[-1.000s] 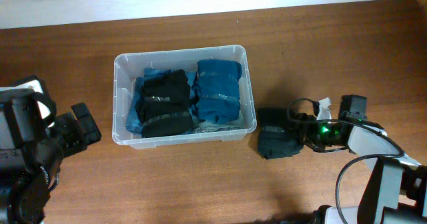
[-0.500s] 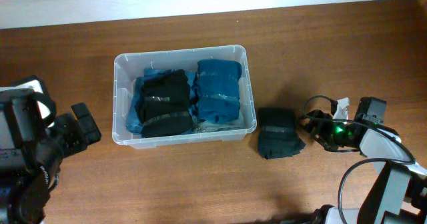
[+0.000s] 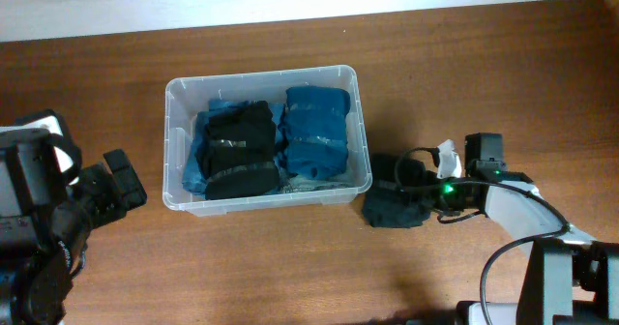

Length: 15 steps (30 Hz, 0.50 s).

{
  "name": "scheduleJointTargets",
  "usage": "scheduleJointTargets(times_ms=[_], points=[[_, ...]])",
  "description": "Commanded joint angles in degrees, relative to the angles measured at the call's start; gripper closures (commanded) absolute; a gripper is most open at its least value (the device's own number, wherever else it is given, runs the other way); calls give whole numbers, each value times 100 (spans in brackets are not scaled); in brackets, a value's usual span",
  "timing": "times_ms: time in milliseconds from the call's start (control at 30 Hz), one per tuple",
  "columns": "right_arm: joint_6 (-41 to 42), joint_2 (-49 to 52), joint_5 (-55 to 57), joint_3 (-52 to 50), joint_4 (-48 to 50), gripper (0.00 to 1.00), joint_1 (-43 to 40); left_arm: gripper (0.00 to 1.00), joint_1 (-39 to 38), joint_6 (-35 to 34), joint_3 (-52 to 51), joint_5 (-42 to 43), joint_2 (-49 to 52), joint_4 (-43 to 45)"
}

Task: Pack container
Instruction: 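Grasp the second black taped garment with the right gripper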

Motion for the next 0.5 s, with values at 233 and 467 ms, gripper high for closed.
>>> scheduleJointTargets(times_ms=[233, 467], points=[[24, -96, 157, -52, 52, 69, 192, 0, 24, 46, 26, 20, -2, -7], [28, -98, -793, -50, 678, 76, 181, 0, 24, 46, 26, 20, -2, -7]])
